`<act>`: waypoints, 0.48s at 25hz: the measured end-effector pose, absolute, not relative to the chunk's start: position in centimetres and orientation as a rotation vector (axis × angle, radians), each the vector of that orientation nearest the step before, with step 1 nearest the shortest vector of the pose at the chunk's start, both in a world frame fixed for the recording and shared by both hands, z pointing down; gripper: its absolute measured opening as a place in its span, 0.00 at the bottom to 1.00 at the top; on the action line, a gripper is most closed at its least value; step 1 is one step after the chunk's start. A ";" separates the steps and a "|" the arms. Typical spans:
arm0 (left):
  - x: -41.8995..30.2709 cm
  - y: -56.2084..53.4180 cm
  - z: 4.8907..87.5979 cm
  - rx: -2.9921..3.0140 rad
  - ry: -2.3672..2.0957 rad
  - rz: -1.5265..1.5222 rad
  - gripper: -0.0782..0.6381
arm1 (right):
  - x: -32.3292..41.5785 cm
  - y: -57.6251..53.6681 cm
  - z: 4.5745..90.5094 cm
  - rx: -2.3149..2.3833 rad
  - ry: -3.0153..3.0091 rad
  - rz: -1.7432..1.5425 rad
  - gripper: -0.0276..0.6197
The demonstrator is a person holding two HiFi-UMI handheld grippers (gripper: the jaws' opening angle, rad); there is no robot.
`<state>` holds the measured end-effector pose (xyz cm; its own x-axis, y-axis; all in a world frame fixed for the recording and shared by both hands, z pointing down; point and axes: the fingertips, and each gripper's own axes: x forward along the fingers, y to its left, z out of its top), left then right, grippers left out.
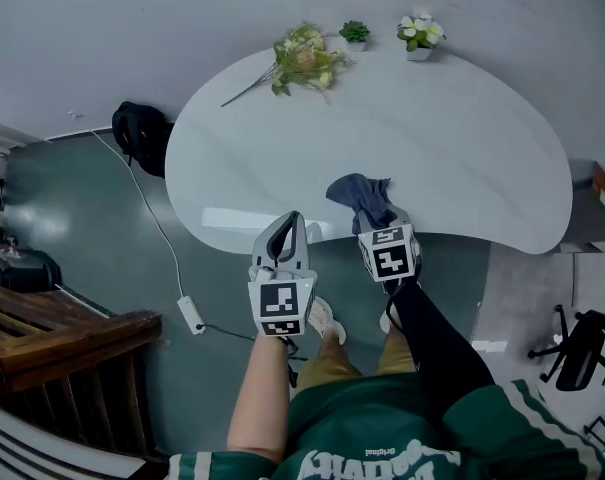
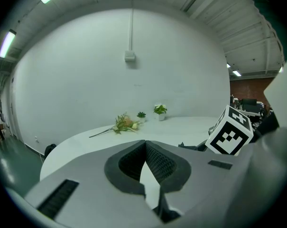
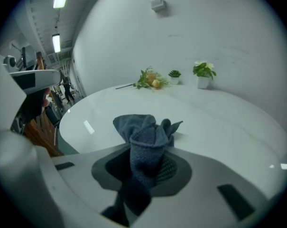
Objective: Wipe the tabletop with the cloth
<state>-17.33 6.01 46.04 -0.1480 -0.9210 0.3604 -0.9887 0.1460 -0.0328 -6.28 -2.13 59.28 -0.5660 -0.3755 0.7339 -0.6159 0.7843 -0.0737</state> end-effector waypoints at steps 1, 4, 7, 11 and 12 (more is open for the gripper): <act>-16.2 5.2 46.1 1.875 -2.158 0.385 0.10 | -5.0 -2.9 59.3 0.747 -2.227 0.423 0.20; -12.9 2.7 46.2 1.916 -2.123 0.386 0.10 | -1.2 -5.0 59.2 0.793 -2.213 0.435 0.20; -9.5 0.3 46.3 1.962 -2.086 0.389 0.10 | 2.6 -6.9 59.2 0.838 -2.200 0.445 0.20; -5.3 -2.6 46.5 2.013 -2.043 0.388 0.10 | 7.3 -9.3 59.1 0.894 -2.182 0.460 0.20; -4.3 -3.2 46.5 2.025 -2.032 0.387 0.10 | 8.5 -9.8 59.1 0.907 -2.177 0.463 0.20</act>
<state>-4.28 -3.19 46.52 -0.0060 -0.9346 0.3556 -0.9999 0.0011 -0.0142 8.46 -9.79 59.13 -0.4917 -0.4646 0.7364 -0.7243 0.6877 -0.0498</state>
